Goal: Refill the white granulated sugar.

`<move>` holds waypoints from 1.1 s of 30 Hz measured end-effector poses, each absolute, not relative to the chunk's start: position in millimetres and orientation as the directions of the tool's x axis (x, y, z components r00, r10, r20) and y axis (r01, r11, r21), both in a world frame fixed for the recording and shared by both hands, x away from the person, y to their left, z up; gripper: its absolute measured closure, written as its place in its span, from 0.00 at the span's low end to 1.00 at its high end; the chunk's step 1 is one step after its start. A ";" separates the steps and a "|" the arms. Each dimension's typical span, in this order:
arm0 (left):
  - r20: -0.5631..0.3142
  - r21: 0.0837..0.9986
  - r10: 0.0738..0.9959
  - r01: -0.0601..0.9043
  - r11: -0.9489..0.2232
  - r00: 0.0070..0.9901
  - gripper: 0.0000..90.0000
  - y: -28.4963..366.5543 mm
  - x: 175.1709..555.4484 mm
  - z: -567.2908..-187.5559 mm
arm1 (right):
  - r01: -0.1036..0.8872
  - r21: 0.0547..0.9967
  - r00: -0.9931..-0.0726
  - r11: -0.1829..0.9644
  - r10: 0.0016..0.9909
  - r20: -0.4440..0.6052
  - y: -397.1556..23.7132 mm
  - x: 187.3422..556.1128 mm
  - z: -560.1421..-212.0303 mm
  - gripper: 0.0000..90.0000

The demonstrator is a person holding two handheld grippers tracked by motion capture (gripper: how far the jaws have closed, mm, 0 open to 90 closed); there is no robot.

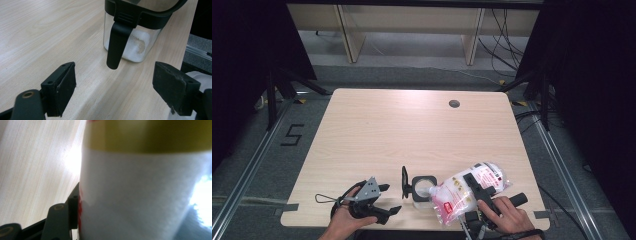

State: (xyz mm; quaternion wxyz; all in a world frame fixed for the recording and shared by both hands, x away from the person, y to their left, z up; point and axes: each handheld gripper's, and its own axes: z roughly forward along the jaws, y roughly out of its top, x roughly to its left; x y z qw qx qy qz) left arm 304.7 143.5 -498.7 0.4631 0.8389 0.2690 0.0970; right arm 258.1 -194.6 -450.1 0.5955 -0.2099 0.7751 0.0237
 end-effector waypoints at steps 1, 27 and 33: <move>-0.086 0.829 0.537 0.359 -0.428 0.839 0.21 143.7 304.8 -498.7 | -0.357 -0.211 -0.205 0.910 -0.296 -0.933 -194.6 258.2 -449.9 0.47; -0.089 0.830 0.534 0.359 -0.427 0.841 0.21 143.0 305.0 -498.3 | -0.371 -0.197 -0.207 0.907 -0.288 -0.935 -197.1 258.8 -449.9 0.47; -0.089 0.830 0.535 0.360 -0.427 0.840 0.21 143.2 304.9 -498.3 | -0.363 -0.207 -0.208 0.908 -0.296 -0.932 -196.5 257.3 -447.3 0.48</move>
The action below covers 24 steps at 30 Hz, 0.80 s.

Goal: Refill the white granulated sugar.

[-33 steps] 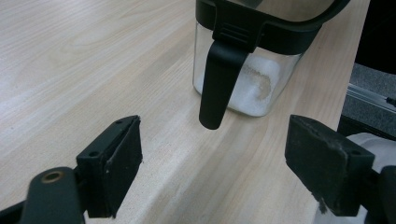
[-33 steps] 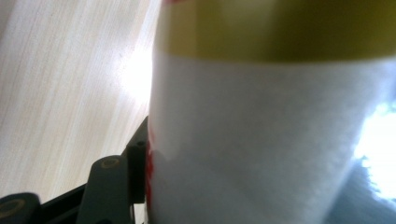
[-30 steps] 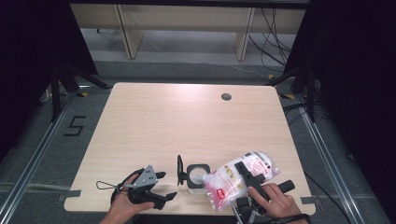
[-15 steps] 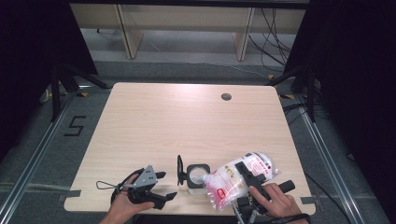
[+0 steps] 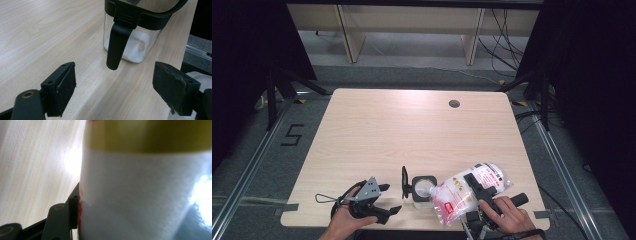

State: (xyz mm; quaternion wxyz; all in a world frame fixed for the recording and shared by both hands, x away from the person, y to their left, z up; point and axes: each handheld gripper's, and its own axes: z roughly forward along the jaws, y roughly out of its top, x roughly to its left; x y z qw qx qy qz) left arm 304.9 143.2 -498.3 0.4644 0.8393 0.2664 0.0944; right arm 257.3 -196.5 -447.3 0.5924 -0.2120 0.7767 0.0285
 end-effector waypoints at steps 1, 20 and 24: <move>-0.088 0.830 0.534 0.359 -0.427 0.841 0.21 143.3 304.8 -498.3 | -0.366 -0.208 -0.205 0.907 -0.296 -0.933 -196.5 257.3 -447.0 0.48; -0.074 0.832 0.529 0.345 -0.435 0.845 0.21 144.1 305.5 -497.6 | -0.364 -0.225 -0.188 0.904 -0.308 -0.933 -196.1 257.7 -447.2 0.48; -0.072 0.832 0.528 0.343 -0.436 0.846 0.21 144.3 305.6 -497.5 | -0.352 -0.210 -0.197 0.912 -0.291 -0.936 -196.5 256.5 -448.2 0.48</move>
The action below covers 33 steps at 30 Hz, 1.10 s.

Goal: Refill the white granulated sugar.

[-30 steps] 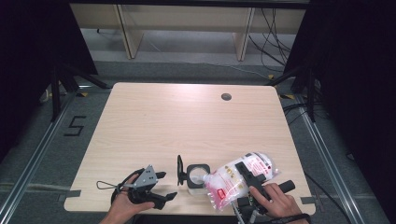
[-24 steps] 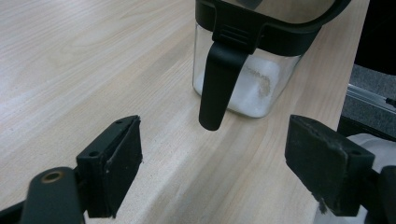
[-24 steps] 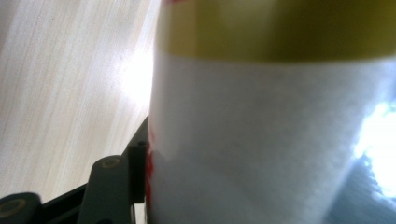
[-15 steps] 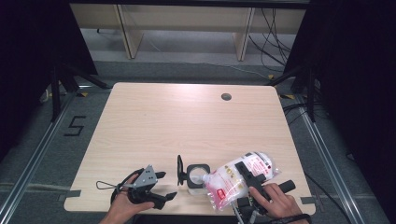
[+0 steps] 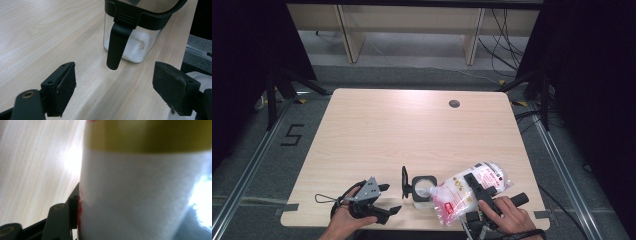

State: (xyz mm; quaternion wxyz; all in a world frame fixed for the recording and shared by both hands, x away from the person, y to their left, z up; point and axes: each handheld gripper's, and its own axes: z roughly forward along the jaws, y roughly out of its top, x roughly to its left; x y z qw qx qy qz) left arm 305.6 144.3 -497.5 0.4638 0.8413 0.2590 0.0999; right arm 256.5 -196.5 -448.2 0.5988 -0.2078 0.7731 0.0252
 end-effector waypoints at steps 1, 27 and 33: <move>-0.082 0.832 0.535 0.354 -0.428 0.841 0.21 144.1 304.8 -497.7 | -0.343 -0.193 -0.212 0.919 -0.276 -0.937 -197.0 255.9 -449.4 0.48; -0.099 0.838 0.545 0.365 -0.406 0.832 0.21 143.3 303.9 -498.6 | -0.348 -0.265 -0.182 0.899 -0.342 -0.922 -194.4 255.5 -447.4 0.48; -0.098 0.834 0.547 0.368 -0.410 0.832 0.21 143.4 303.7 -498.2 | -0.343 -0.270 -0.176 0.900 -0.344 -0.922 -193.9 254.4 -446.7 0.48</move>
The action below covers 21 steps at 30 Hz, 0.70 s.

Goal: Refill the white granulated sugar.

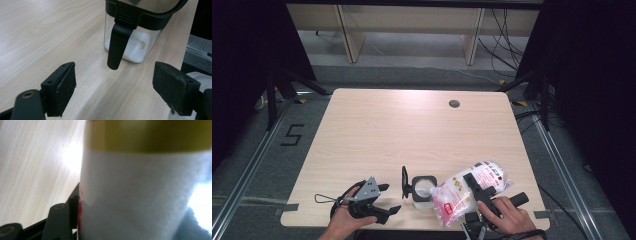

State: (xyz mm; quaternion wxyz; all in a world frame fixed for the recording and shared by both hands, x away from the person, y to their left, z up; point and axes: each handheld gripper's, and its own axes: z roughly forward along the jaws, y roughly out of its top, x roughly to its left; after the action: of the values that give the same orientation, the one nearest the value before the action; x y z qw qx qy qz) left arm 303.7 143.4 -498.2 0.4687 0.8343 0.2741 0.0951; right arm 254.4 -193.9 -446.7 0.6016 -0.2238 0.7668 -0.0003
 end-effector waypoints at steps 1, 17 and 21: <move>-0.079 0.835 0.533 0.348 -0.425 0.842 0.21 144.1 304.9 -497.9 | -0.348 -0.276 -0.172 0.896 -0.351 -0.920 -193.6 254.5 -446.0 0.48; -0.089 0.835 0.539 0.358 -0.419 0.838 0.21 143.7 304.2 -498.4 | -0.373 -0.231 -0.203 0.899 -0.321 -0.925 -194.3 256.7 -445.5 0.48; -0.087 0.834 0.543 0.359 -0.419 0.835 0.21 143.7 304.3 -498.1 | -0.365 -0.223 -0.210 0.904 -0.314 -0.926 -194.6 256.4 -445.9 0.48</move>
State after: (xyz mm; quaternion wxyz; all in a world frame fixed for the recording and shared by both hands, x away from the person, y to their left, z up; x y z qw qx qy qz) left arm 304.3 143.7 -498.1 0.4670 0.8364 0.2694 0.0983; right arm 256.4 -194.6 -445.9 0.5893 -0.2184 0.7775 0.0219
